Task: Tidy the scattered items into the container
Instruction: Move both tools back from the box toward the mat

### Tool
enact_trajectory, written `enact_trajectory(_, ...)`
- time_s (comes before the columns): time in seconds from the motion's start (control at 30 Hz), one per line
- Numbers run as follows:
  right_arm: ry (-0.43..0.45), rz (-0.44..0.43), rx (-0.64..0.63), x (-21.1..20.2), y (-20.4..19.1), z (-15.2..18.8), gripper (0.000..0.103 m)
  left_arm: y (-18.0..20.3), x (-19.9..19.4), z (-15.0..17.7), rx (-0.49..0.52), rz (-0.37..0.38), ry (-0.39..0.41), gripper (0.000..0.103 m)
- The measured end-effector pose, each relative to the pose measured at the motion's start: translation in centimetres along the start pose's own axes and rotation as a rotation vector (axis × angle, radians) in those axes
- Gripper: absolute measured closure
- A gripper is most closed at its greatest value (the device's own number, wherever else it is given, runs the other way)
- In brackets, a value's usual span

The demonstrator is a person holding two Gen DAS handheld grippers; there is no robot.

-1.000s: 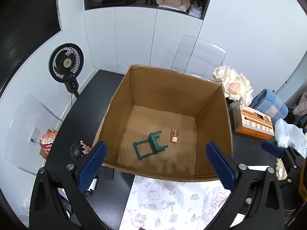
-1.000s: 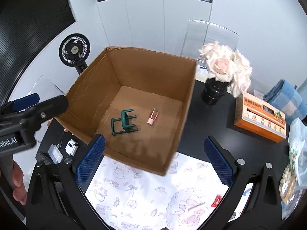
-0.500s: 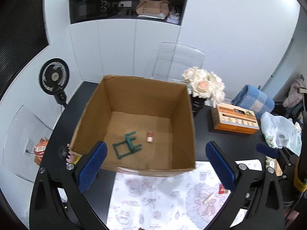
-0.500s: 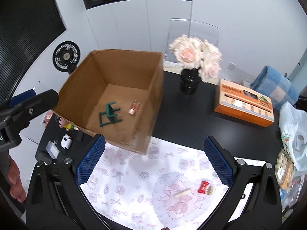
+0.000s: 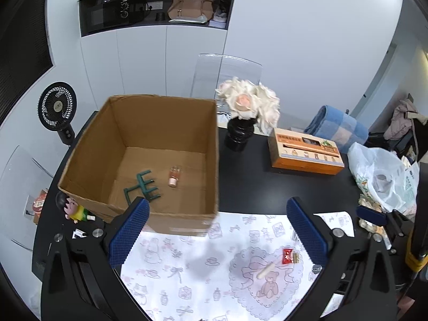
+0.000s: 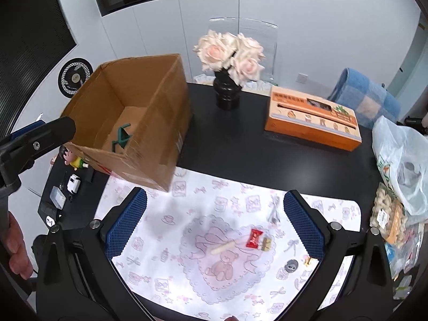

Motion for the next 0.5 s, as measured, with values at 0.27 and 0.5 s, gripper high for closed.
enact_trajectory(0.27,-0.007,0.026,0.029,-0.4,3.9,3.1,0.000,4.1,0.8,2.7,0.037,0.019,-0.026,0.001)
enact_trajectory(0.5,-0.029,0.045,0.073,0.1,7.5,6.2,0.000,7.8,1.9,4.7,0.078,0.045,-0.048,0.001)
Point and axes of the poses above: each gripper's, at about its wrist camera, not at the fingertips, and x roughly the way its jaws point, y to its right, z to its underside, the point moved 7 cm from there along x, roughly the way its jaws point, and after that the axes turned 8 degrees about -z, right-handed, at the moved point
